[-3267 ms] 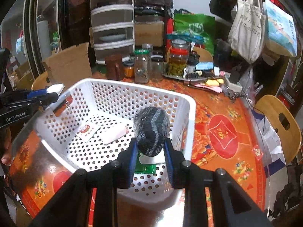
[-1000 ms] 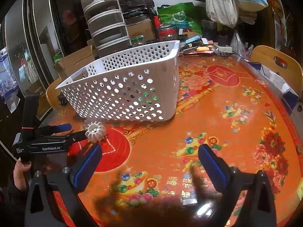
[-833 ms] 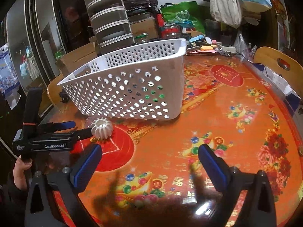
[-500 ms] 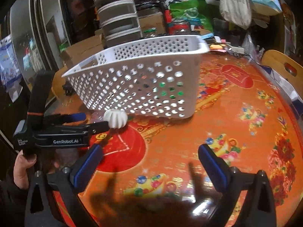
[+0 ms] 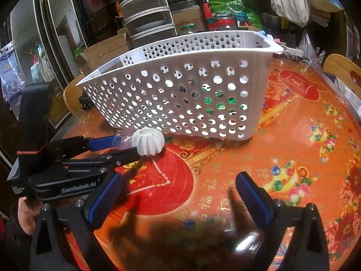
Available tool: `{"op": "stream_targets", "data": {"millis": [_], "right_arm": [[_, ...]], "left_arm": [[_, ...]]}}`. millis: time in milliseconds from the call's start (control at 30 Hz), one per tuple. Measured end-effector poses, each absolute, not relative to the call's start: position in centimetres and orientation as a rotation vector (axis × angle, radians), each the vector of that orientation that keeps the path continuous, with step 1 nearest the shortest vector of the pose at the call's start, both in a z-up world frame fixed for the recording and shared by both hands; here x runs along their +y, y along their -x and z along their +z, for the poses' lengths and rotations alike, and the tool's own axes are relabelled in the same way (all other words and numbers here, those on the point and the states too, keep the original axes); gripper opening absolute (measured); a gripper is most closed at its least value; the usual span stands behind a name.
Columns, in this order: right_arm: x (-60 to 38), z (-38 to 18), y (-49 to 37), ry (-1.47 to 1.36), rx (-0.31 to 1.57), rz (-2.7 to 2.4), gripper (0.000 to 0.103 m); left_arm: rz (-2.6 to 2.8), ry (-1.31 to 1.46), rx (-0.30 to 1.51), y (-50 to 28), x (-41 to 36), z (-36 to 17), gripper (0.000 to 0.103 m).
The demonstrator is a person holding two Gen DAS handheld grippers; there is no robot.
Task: Organize soft objects
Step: 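Grasp the white ribbed cup with the right gripper while the left gripper grasps the clear bag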
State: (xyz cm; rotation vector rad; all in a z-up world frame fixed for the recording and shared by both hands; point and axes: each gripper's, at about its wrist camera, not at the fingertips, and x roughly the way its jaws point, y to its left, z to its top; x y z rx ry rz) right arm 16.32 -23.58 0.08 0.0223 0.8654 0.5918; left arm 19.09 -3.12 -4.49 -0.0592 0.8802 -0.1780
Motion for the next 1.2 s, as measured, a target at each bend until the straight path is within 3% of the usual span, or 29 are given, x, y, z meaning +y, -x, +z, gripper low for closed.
{"op": "stream_targets", "data": {"millis": [167, 367, 600, 800, 967, 1200], "right_arm": [[-21.8, -0.5, -17.1, -0.043, 0.896, 0.615, 0.081], [-19.1, -1.4, -18.0, -0.047, 0.937, 0.656, 0.066], [-16.7, -1.5, -18.2, -0.042, 0.946, 0.705, 0.064], [-15.3, -1.7, -18.1, -0.022, 0.952, 0.733, 0.053], [-14.0, -1.7, -18.1, 0.034, 0.949, 0.743, 0.043], [-14.8, -0.7, -17.2, 0.062, 0.909, 0.733, 0.042]], "left_arm": [[-0.185, 0.059, 0.901, -18.0, -1.7, -4.9, 0.043], [-0.176, 0.078, 0.908, -17.4, 1.3, -5.5, 0.042], [-0.178, 0.065, 0.914, -17.0, 3.2, -5.9, 0.042], [-0.169, 0.099, 0.912, -16.7, 4.7, -6.4, 0.043], [-0.159, 0.113, 0.910, -16.5, 5.1, -6.5, 0.048], [-0.142, 0.142, 0.909, -17.2, 4.2, -6.4, 0.058]]}}
